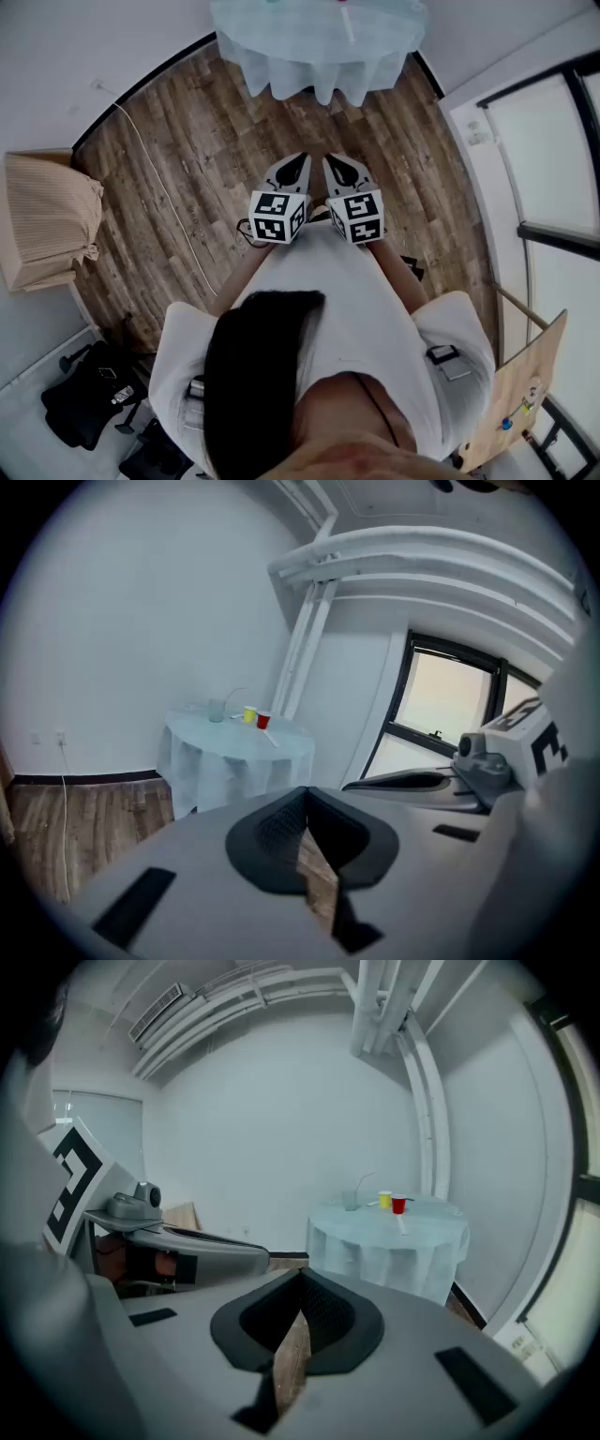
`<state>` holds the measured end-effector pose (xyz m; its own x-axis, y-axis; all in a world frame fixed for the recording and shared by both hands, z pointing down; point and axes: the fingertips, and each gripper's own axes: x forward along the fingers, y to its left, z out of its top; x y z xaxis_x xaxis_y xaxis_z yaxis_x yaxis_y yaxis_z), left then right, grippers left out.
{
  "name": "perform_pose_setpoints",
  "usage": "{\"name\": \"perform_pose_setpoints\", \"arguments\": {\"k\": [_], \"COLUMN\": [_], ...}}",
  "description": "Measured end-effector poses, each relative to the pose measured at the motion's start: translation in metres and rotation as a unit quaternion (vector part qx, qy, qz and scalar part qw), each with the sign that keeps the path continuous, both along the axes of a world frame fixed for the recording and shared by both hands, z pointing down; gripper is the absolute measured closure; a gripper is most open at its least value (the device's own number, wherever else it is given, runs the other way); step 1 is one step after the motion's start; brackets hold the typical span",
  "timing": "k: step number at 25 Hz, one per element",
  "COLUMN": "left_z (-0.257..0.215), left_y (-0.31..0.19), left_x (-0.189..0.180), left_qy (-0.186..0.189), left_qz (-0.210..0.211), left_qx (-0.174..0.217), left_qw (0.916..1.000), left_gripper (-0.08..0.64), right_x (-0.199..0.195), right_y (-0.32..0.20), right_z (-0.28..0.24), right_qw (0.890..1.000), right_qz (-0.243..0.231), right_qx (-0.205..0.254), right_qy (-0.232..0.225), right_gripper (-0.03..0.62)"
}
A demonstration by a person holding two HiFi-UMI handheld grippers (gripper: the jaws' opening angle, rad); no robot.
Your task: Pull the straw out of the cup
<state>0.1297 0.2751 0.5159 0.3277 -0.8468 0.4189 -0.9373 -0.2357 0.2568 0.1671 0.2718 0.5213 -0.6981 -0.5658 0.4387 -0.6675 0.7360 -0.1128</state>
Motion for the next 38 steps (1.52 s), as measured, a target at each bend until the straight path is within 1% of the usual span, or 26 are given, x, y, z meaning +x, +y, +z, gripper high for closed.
{"name": "perform_pose_setpoints", "arguments": {"k": [3,7,9,14,17,19,22,28,30,33,36,38], "left_z": [0.001,0.003,0.003,0.003,0.003,0.004,0.004,0.003,0.002,0.002,0.005,0.006], "left_y": [0.001,0.003,0.004,0.003,-0.001,-0.008,-0.02,-0.055,-0.069,-0.094,-0.117,-0.129], "left_x": [-0.003,-0.006,-0.008,-0.019,-0.024,-0.026,-0.028,-0.035,-0.038,-0.043,-0.054,-0.061], "left_qy": [0.001,0.006,0.012,0.031,0.038,0.039,0.039,0.037,0.042,0.057,0.068,0.071], "left_qz": [-0.001,0.001,-0.003,-0.019,-0.022,-0.018,-0.011,-0.001,0.003,0.01,0.009,0.012], "left_qx": [-0.003,-0.007,-0.009,-0.009,-0.009,-0.008,-0.005,0.006,0.007,0.003,-0.005,-0.008], "left_qw": [1.0,1.0,0.9999,0.9993,0.999,0.999,0.9991,0.9993,0.9991,0.9983,0.9976,0.9974], "left_gripper": [0.551,0.551,0.551,0.551,0.551,0.551,0.551,0.551,0.551,0.551,0.551,0.551], "right_x": [-0.002,-0.004,-0.005,-0.017,-0.022,-0.022,-0.022,-0.033,-0.033,-0.03,-0.031,-0.036], "right_y": [-0.001,-0.004,-0.005,-0.003,-0.003,-0.01,-0.02,-0.047,-0.06,-0.084,-0.109,-0.124], "right_z": [-0.001,-0.003,-0.003,-0.001,-0.005,-0.007,-0.007,-0.007,-0.004,0.003,0.007,0.009], "right_qw": [1.0,0.999,0.999,0.998,0.996,0.995,0.996,0.999,0.999,0.998,0.997,0.996], "right_qz": [0.003,0.006,0.005,-0.019,-0.031,-0.025,-0.015,-0.017,-0.005,0.023,0.049,0.057], "right_qx": [-0.003,-0.016,-0.022,-0.034,-0.035,-0.034,-0.026,0.002,-0.004,-0.021,-0.025,-0.027], "right_qy": [-0.005,-0.036,-0.044,-0.046,-0.075,-0.09,-0.085,-0.051,-0.046,-0.049,-0.054,-0.055], "right_gripper": [0.56,0.558,0.558,0.557,0.558,0.557,0.557,0.557,0.557,0.557,0.557,0.557]}}
